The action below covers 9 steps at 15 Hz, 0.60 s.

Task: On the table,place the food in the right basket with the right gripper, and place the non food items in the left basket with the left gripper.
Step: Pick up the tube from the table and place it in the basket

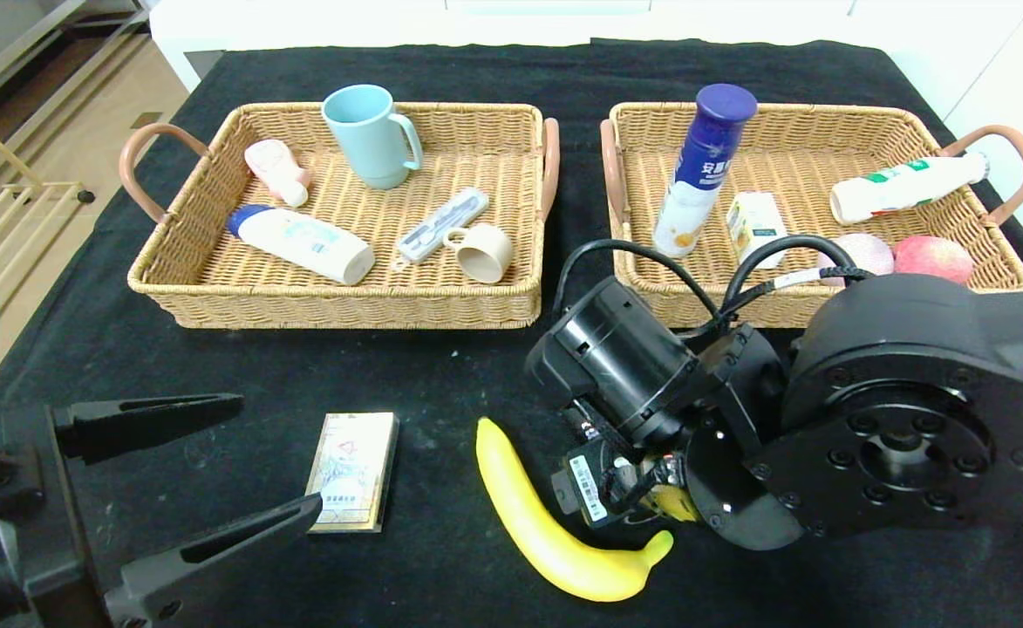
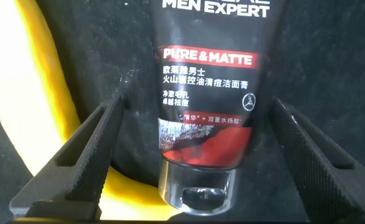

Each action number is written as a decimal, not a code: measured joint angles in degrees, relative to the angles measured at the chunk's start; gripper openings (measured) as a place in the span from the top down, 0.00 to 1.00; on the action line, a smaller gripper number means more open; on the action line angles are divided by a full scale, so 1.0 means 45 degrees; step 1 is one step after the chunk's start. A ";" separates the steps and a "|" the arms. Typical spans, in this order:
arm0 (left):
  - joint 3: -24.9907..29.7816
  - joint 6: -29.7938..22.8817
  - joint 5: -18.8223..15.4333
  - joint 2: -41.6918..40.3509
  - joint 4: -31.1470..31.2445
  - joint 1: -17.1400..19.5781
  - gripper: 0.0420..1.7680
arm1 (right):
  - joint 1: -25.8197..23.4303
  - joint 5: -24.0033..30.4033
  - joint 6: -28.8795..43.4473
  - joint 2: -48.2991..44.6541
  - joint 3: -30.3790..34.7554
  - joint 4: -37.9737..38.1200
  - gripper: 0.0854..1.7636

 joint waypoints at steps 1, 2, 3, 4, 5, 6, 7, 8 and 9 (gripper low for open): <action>0.0000 0.0000 0.0005 0.0000 0.0000 0.0000 0.03 | -0.0008 -0.0038 0.0024 0.0046 0.0000 0.0000 0.03; 0.0000 0.0000 0.0000 0.0000 0.0000 0.0000 0.03 | -0.0024 -0.0068 0.0038 0.0079 0.0000 0.0000 0.03; 0.0000 -0.0005 0.0000 0.0000 0.0000 0.0000 0.03 | -0.0043 -0.0073 0.0038 0.0114 0.0000 0.0000 0.03; 0.0000 -0.0005 0.0000 -0.0011 0.0000 0.0000 0.03 | -0.0068 -0.0073 0.0043 0.0141 0.0000 0.0000 0.03; 0.0000 0.0000 0.0000 -0.0019 0.0000 0.0000 0.03 | -0.0073 -0.0073 0.0038 0.0165 -0.0005 0.0000 0.03; -0.0011 0.0000 0.0000 -0.0019 0.0005 0.0000 0.03 | -0.0073 -0.0073 0.0049 0.0187 -0.0005 0.0014 0.03; -0.0014 0.0000 0.0005 -0.0041 0.0005 0.0000 0.03 | -0.0073 -0.0073 0.0043 0.0195 0.0000 0.0011 0.03; -0.0024 -0.0005 0.0005 -0.0054 0.0000 0.0000 0.03 | -0.0068 -0.0073 0.0049 0.0206 0.0000 0.0005 0.03; -0.0024 0.0000 0.0005 -0.0068 0.0000 0.0000 0.03 | -0.0062 -0.0073 0.0054 0.0214 0.0000 -0.0005 0.09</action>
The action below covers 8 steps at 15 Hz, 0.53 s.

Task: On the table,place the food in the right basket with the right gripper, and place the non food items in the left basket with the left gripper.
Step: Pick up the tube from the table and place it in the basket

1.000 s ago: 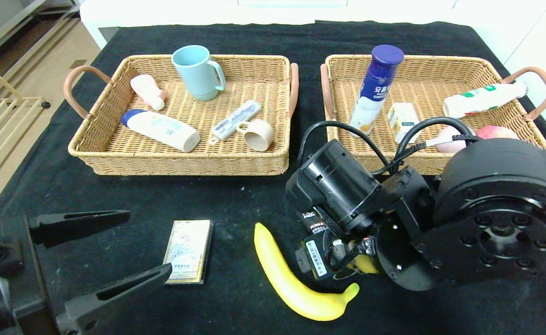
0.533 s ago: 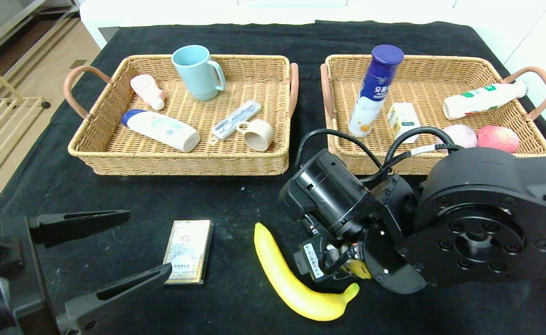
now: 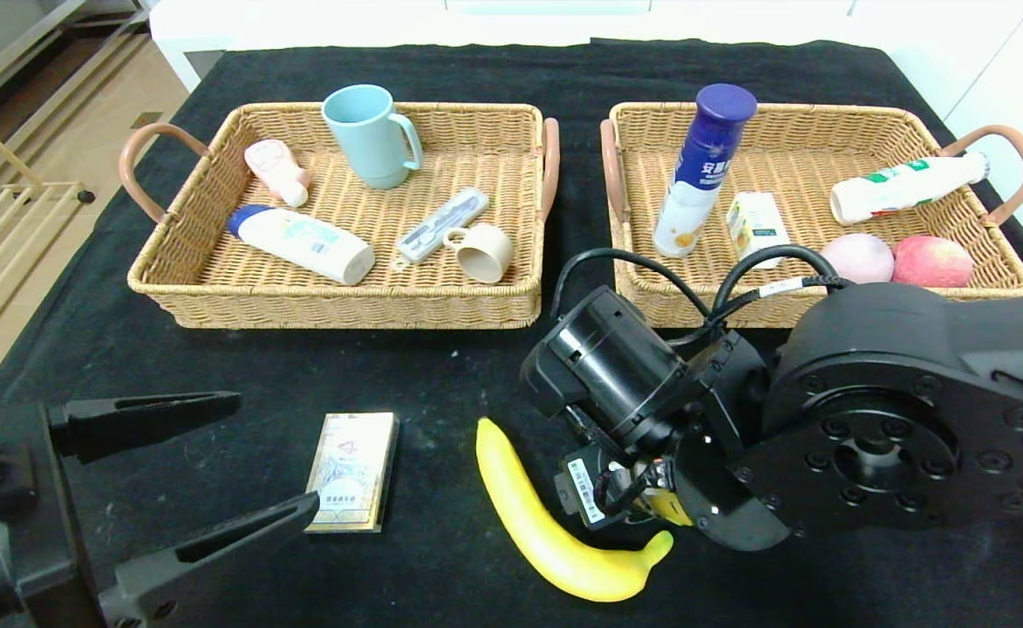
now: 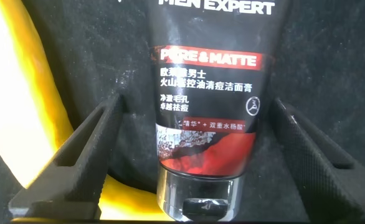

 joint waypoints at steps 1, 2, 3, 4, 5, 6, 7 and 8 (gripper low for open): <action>0.0000 -0.0005 -0.0005 -0.0011 0.0000 -0.0005 0.03 | 0.0000 0.0011 0.0003 0.0011 0.0005 0.0005 0.19; 0.0000 0.0000 0.0000 -0.0019 0.0000 -0.0005 0.03 | -0.0005 0.0005 0.0043 0.0024 0.0005 0.0005 0.29; 0.0000 0.0000 -0.0005 -0.0030 0.0000 -0.0005 0.03 | -0.0024 0.0011 0.0087 0.0043 0.0005 0.0005 0.37; 0.0005 0.0000 -0.0005 -0.0030 0.0000 -0.0014 0.03 | -0.0030 0.0011 0.0100 0.0054 0.0005 0.0000 0.44; 0.0005 0.0000 -0.0005 -0.0035 0.0000 -0.0014 0.03 | -0.0038 0.0005 0.0106 0.0054 0.0008 0.0005 0.49; 0.0011 0.0000 -0.0005 -0.0035 0.0000 -0.0014 0.03 | -0.0043 0.0000 0.0111 0.0060 0.0008 0.0011 0.53; 0.0014 0.0000 0.0000 -0.0035 0.0000 -0.0019 0.03 | -0.0049 -0.0005 0.0111 0.0065 0.0014 0.0011 0.55; 0.0019 -0.0005 -0.0005 -0.0035 0.0000 -0.0019 0.03 | -0.0049 -0.0005 0.0111 0.0065 0.0019 0.0016 0.56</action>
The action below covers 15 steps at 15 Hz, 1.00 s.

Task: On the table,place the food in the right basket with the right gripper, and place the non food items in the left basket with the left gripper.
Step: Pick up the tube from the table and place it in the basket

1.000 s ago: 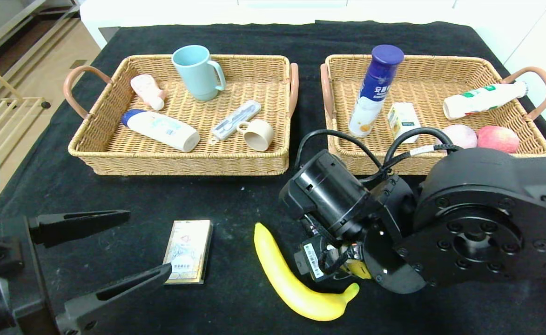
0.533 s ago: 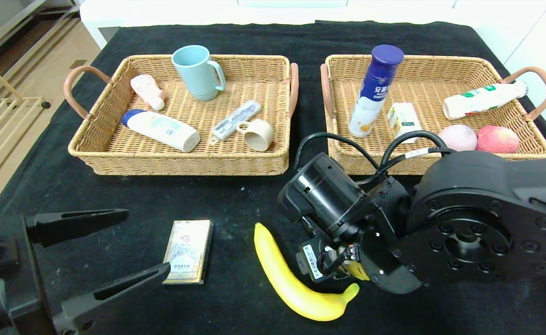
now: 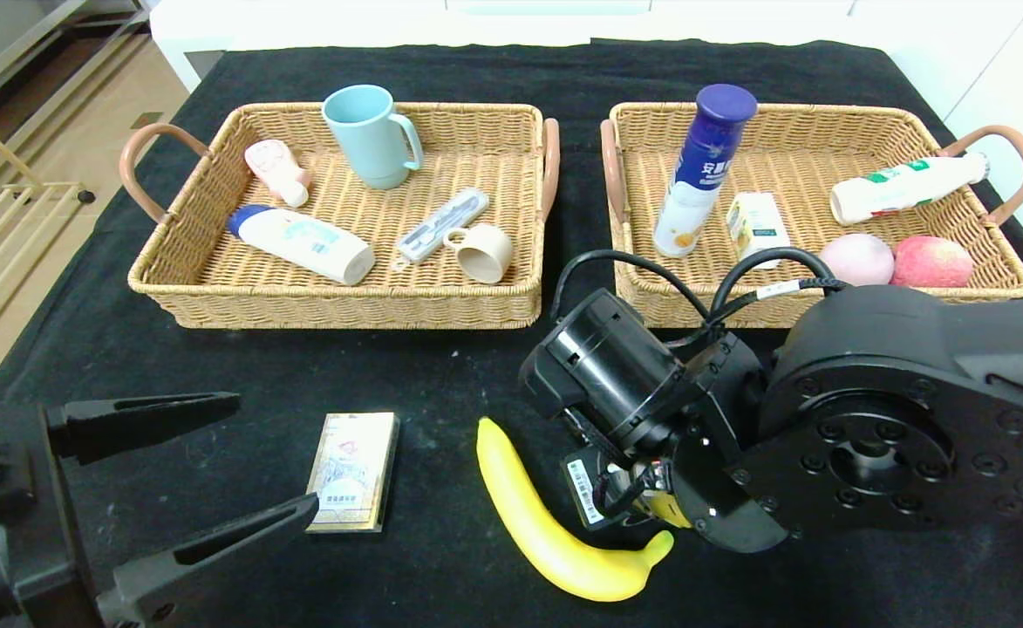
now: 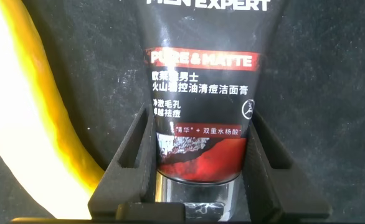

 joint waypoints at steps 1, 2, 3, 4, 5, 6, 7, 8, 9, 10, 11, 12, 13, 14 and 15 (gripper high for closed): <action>0.0000 0.0005 0.0000 0.0000 0.0000 0.0000 0.03 | 0.0000 0.0000 -0.0005 0.0000 0.0011 0.0000 0.56; 0.0000 0.0000 0.0000 -0.0005 0.0000 0.0005 0.03 | 0.0000 -0.0003 -0.0005 0.0000 0.0024 -0.0005 0.56; 0.0000 0.0005 0.0000 -0.0005 0.0000 0.0005 0.03 | 0.0000 -0.0003 0.0014 0.0000 0.0043 0.0000 0.56; 0.0000 0.0005 0.0000 -0.0005 0.0000 0.0005 0.03 | 0.0005 -0.0014 0.0076 0.0000 0.0060 0.0003 0.56; 0.0000 0.0005 0.0005 -0.0005 0.0000 0.0005 0.03 | 0.0011 -0.0014 0.0092 0.0000 0.0068 0.0003 0.56; 0.0000 0.0000 0.0005 0.0000 0.0000 0.0014 0.03 | 0.0011 -0.0019 0.0092 0.0008 0.0068 0.0003 0.56; -0.0005 0.0000 0.0000 0.0005 -0.0005 0.0014 0.03 | 0.0011 -0.0019 0.0092 0.0019 0.0068 0.0008 0.56; -0.0005 0.0005 0.0000 0.0011 0.0000 0.0014 0.03 | 0.0011 -0.0019 0.0098 0.0024 0.0062 0.0008 0.56; -0.0005 0.0005 0.0005 0.0016 0.0005 0.0014 0.03 | 0.0011 -0.0019 0.0098 0.0024 0.0049 0.0019 0.56; -0.0005 0.0000 0.0000 0.0016 0.0000 0.0019 0.03 | 0.0016 -0.0019 0.0098 0.0014 0.0005 0.0019 0.56; -0.0005 0.0005 -0.0005 0.0024 -0.0005 0.0019 0.03 | 0.0038 -0.0092 0.0092 -0.0011 -0.0092 0.0057 0.56; 0.0000 0.0005 -0.0008 0.0024 -0.0008 0.0019 0.03 | 0.0068 -0.0233 0.0098 -0.0024 -0.0282 0.0081 0.56; 0.0005 0.0005 -0.0008 0.0019 -0.0014 0.0019 0.03 | 0.0135 -0.0393 0.0057 -0.0073 -0.0496 0.0098 0.56; 0.0005 0.0005 -0.0019 0.0019 -0.0014 0.0019 0.03 | 0.0195 -0.0417 0.0008 -0.0122 -0.0737 0.0100 0.56; 0.0005 0.0005 -0.0030 0.0024 -0.0014 0.0019 0.03 | 0.0203 -0.0436 -0.0030 -0.0163 -0.1054 0.0135 0.56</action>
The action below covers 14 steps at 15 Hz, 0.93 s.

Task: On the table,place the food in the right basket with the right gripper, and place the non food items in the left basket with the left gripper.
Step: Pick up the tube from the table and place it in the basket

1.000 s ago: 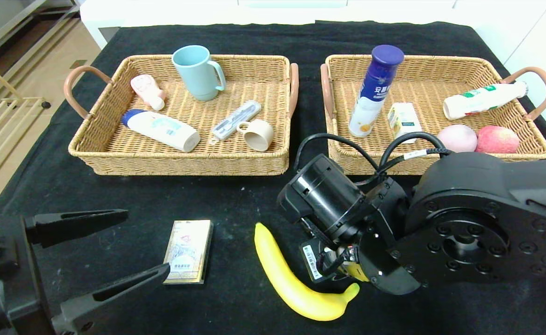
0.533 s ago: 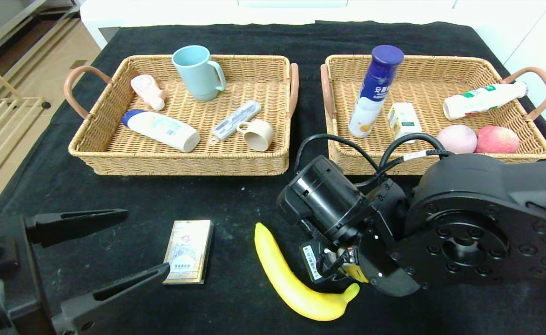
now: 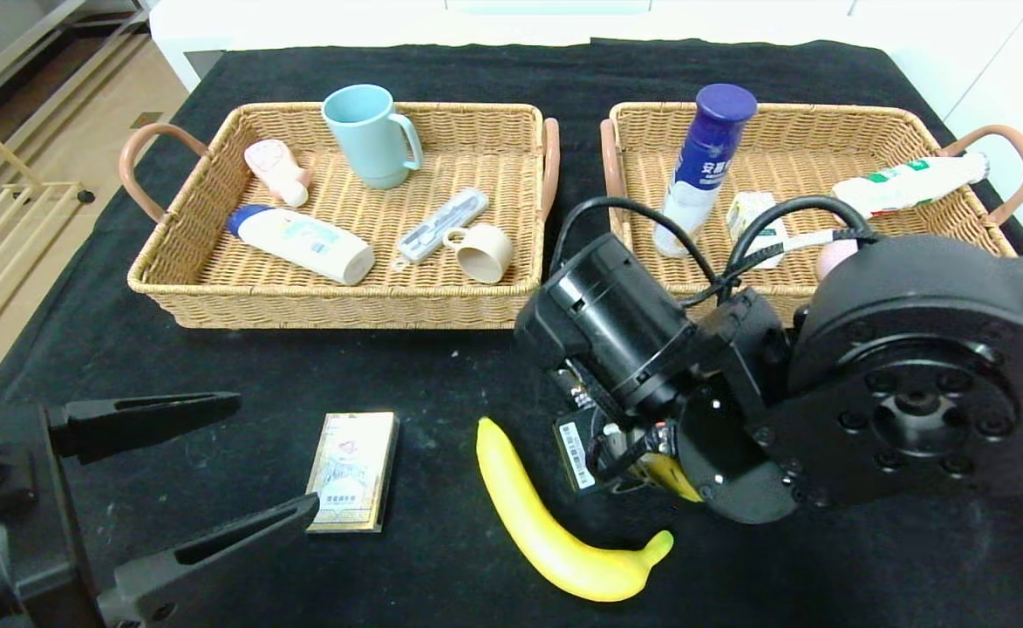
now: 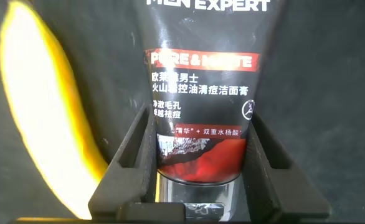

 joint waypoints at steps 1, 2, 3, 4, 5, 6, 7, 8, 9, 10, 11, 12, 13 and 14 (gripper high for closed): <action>0.0000 0.0000 -0.0003 0.0011 0.0000 -0.0005 0.03 | 0.0041 -0.0024 -0.0081 -0.0027 -0.0360 0.0068 0.56; 0.0000 0.0000 0.0000 0.0011 0.0000 -0.0005 0.03 | 0.0095 -0.0019 -0.0222 -0.0046 -0.0710 0.0098 0.56; 0.0000 0.0000 -0.0003 0.0011 0.0000 -0.0005 0.03 | 0.0108 -0.0024 -0.0417 -0.0057 -0.1054 0.0049 0.56; -0.0011 0.0005 -0.0003 0.0005 0.0005 -0.0005 0.03 | 0.0095 -0.0033 -0.0618 -0.0046 -0.1409 -0.0011 0.56; -0.0011 0.0008 0.0000 0.0005 0.0008 -0.0005 0.03 | 0.0084 -0.0043 -0.0715 -0.0008 -0.1793 -0.0035 0.56; -0.0014 0.0008 -0.0003 0.0005 0.0014 -0.0005 0.03 | 0.0095 -0.0043 -0.0761 0.0073 -0.2254 -0.0054 0.56; -0.0019 0.0005 -0.0003 0.0005 0.0014 -0.0005 0.03 | 0.0098 -0.0054 -0.0878 0.0176 -0.2714 -0.0060 0.56; -0.0035 -0.0016 -0.0027 0.0000 0.0014 -0.0005 0.03 | 0.0098 -0.0054 -0.1165 0.0312 -0.3172 -0.0111 0.56; -0.0043 -0.0035 -0.0081 -0.0014 0.0014 -0.0008 0.03 | 0.0122 -0.0057 -0.1636 0.0447 -0.3478 -0.0550 0.56; -0.0060 -0.0043 -0.0081 -0.0030 0.0008 -0.0014 0.03 | 0.0116 -0.0054 -0.2102 0.0580 -0.3644 -0.1414 0.56; -0.0073 -0.0054 -0.0076 -0.0033 0.0014 -0.0014 0.03 | 0.0095 -0.0043 -0.2492 0.0696 -0.3719 -0.2351 0.56; -0.0092 -0.0060 -0.0070 -0.0038 0.0014 -0.0014 0.03 | 0.0065 -0.0030 -0.2874 0.0807 -0.3749 -0.3229 0.56; -0.0106 -0.0065 -0.0070 -0.0043 0.0014 -0.0019 0.03 | 0.0035 -0.0019 -0.3180 0.0940 -0.3768 -0.4042 0.56; -0.0127 -0.0065 -0.0068 -0.0057 0.0008 -0.0014 0.03 | 0.0005 -0.0019 -0.3294 0.1075 -0.3768 -0.4624 0.56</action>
